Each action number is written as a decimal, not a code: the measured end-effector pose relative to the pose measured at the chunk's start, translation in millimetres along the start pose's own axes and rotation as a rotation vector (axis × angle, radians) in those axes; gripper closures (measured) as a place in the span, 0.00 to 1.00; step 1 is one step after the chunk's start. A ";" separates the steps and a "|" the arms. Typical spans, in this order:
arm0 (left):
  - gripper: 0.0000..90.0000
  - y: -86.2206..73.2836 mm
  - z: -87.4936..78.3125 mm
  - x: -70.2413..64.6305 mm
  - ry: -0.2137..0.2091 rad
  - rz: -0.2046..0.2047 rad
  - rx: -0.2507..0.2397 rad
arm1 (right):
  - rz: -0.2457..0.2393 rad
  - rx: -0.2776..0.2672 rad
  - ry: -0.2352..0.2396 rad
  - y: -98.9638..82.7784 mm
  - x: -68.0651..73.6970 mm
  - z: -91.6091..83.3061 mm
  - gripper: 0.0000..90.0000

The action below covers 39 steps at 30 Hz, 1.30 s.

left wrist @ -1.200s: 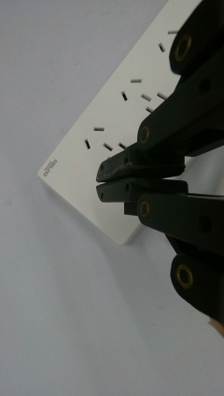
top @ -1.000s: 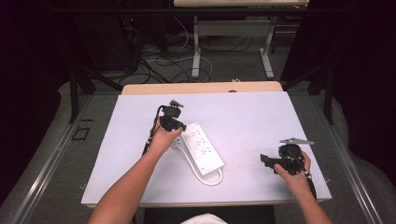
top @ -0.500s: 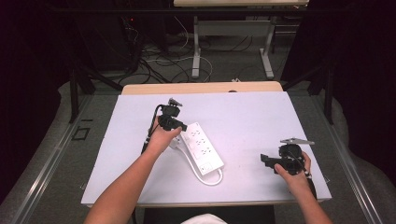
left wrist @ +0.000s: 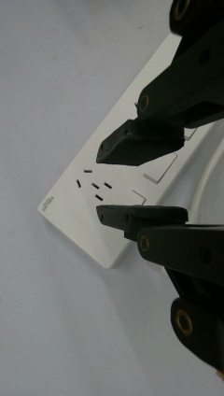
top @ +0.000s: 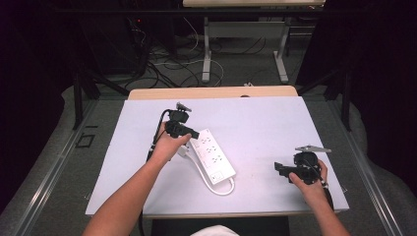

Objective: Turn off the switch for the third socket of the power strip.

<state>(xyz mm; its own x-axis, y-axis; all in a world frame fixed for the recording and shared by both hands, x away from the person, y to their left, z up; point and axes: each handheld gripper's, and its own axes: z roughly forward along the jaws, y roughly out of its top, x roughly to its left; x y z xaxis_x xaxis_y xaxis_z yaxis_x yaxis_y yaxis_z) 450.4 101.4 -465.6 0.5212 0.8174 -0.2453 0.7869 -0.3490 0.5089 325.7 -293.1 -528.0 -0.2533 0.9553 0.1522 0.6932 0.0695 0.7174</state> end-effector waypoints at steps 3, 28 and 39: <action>0.69 -1.0 -3.3 -1.6 -0.001 0.004 -0.013 | 0.001 0.000 -0.001 -0.1 0.2 0.1 0.21; 0.39 -19.0 -18.0 -8.6 0.053 0.153 -0.060 | -0.002 -0.008 -0.002 0.0 -0.1 -0.4 0.21; 0.39 -29.0 -25.9 -2.6 0.066 0.152 -0.068 | -0.003 -0.006 0.007 -0.3 0.7 0.2 0.21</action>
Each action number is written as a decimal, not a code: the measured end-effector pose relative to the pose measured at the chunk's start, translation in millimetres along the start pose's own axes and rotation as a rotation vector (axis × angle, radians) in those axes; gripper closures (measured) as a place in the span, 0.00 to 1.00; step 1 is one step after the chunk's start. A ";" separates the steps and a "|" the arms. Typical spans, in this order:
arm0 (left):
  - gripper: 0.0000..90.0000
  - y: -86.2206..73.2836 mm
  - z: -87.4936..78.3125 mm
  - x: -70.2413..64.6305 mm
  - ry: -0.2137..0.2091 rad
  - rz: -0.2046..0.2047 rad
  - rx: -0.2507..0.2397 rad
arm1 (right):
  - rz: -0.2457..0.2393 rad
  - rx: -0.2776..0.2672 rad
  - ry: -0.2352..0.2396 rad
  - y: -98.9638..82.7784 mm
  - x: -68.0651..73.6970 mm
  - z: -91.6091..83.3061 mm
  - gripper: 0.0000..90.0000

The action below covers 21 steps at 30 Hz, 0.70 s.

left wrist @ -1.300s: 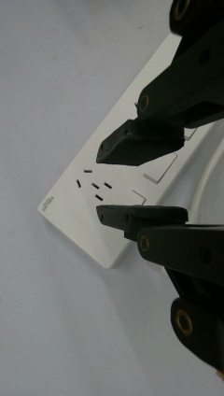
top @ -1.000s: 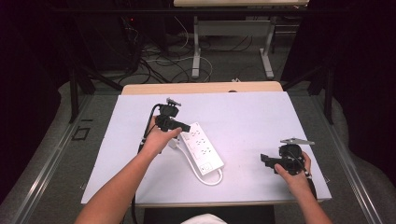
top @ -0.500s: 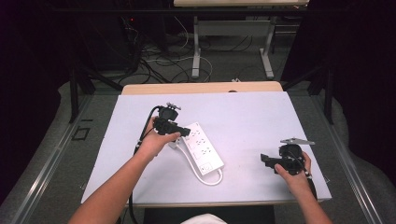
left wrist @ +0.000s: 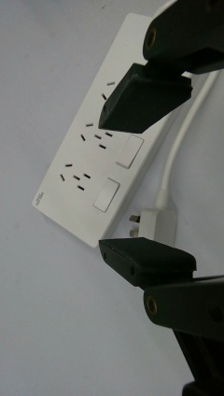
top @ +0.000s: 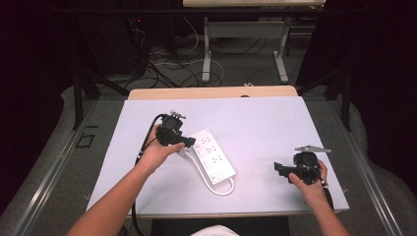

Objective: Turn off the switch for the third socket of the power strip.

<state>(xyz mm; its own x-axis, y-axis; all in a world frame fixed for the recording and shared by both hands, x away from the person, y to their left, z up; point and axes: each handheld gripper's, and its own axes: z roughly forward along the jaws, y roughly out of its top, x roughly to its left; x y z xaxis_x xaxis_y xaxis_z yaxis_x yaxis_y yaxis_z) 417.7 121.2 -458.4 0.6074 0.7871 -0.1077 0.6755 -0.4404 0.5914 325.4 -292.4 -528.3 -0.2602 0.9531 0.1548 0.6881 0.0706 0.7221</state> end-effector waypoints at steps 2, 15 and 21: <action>0.38 -2.5 -2.3 2.1 0.001 -0.001 0.005 | -0.001 0.000 0.001 0.0 0.0 0.2 0.21; 0.17 -17.4 -26.9 17.9 0.015 -0.070 -0.039 | -0.001 0.006 0.001 -0.4 0.8 0.5 0.20; 0.08 -26.1 -36.2 25.3 0.015 -0.081 -0.039 | -0.005 0.000 0.003 -0.5 0.2 0.9 0.20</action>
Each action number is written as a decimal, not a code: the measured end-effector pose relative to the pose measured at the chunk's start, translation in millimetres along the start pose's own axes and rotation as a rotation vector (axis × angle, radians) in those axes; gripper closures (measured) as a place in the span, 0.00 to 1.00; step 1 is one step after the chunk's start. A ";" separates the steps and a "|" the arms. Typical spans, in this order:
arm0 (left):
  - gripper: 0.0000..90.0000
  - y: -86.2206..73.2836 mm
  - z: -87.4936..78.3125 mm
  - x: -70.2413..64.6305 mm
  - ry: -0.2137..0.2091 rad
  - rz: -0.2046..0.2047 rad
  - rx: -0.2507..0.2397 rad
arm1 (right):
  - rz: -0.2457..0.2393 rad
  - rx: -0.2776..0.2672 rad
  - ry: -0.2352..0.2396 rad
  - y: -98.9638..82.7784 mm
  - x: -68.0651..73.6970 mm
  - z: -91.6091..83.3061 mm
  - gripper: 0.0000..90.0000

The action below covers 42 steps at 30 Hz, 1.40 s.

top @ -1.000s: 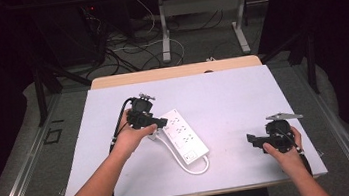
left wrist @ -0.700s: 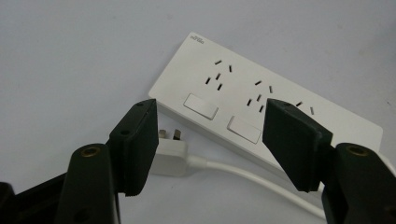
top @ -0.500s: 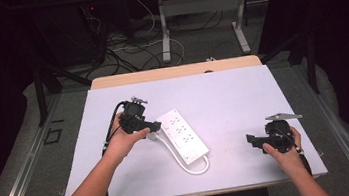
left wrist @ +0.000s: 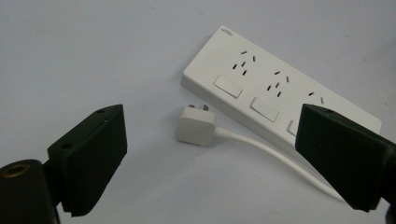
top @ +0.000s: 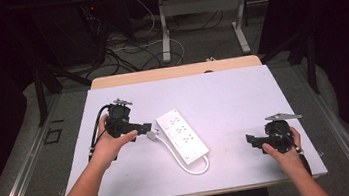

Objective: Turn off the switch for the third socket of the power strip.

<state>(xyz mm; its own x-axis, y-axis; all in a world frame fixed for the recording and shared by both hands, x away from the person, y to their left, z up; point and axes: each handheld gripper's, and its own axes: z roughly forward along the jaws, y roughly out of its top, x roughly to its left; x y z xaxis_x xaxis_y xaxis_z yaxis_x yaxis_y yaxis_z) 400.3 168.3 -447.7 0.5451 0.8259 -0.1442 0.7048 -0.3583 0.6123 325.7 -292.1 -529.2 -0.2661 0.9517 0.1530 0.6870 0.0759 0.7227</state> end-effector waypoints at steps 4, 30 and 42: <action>0.04 -7.9 -4.2 4.8 0.017 -0.029 -0.008 | 0.003 0.001 0.000 0.0 0.3 -0.1 0.20; 0.00 -64.7 -6.7 46.9 0.093 -0.194 -0.059 | 0.003 0.002 0.000 -0.4 0.8 0.3 0.20; 0.01 -93.5 4.0 58.3 0.112 -0.243 -0.056 | 0.003 0.002 -0.001 -0.5 0.8 0.2 0.20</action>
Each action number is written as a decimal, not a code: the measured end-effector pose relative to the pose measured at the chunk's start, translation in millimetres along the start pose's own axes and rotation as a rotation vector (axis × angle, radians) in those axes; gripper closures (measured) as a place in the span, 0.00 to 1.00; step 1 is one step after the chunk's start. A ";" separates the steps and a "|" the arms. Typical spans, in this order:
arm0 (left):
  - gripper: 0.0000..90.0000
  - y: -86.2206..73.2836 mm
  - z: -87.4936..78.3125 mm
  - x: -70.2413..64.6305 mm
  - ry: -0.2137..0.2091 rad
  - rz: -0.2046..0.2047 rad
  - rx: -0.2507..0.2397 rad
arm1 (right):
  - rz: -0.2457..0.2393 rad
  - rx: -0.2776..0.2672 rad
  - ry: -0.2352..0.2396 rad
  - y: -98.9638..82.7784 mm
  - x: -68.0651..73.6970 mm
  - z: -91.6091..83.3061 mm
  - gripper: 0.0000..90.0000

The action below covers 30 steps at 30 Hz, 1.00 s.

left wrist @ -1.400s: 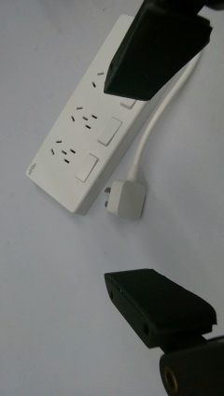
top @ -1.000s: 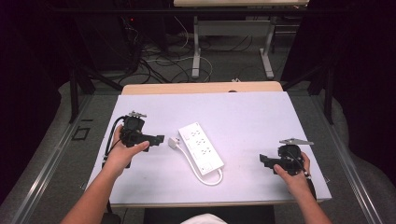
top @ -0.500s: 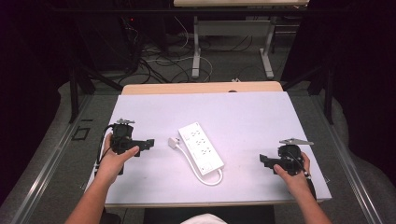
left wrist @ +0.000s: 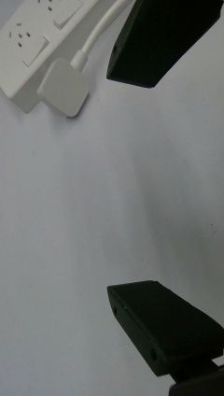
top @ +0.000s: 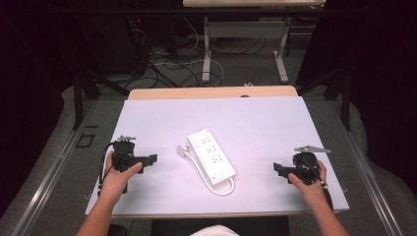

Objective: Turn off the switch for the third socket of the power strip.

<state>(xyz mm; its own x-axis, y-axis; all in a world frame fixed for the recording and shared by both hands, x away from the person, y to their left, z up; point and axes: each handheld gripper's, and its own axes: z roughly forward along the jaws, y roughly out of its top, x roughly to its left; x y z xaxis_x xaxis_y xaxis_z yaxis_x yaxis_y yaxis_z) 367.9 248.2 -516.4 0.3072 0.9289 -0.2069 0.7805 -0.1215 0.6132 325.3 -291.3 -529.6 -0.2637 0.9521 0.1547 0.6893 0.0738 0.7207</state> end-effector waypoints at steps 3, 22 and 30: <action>0.01 -4.7 1.5 3.3 0.011 -0.009 0.004 | 0.002 0.002 0.000 0.0 0.3 0.0 0.20; 0.03 -26.7 13.2 22.0 0.047 -0.065 -0.023 | -0.004 0.004 0.001 -0.1 0.4 1.2 0.20; 0.03 -30.6 14.4 26.3 0.058 -0.075 -0.014 | -0.008 0.006 0.002 -0.2 0.6 2.1 0.20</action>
<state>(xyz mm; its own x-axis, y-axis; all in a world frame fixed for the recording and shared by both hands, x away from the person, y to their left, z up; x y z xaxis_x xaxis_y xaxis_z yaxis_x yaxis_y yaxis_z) 360.0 271.3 -551.6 0.2158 0.9539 -0.2085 0.7921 -0.0462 0.6086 326.3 -290.1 -531.1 -0.2706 0.9509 0.1504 0.6914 0.0833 0.7176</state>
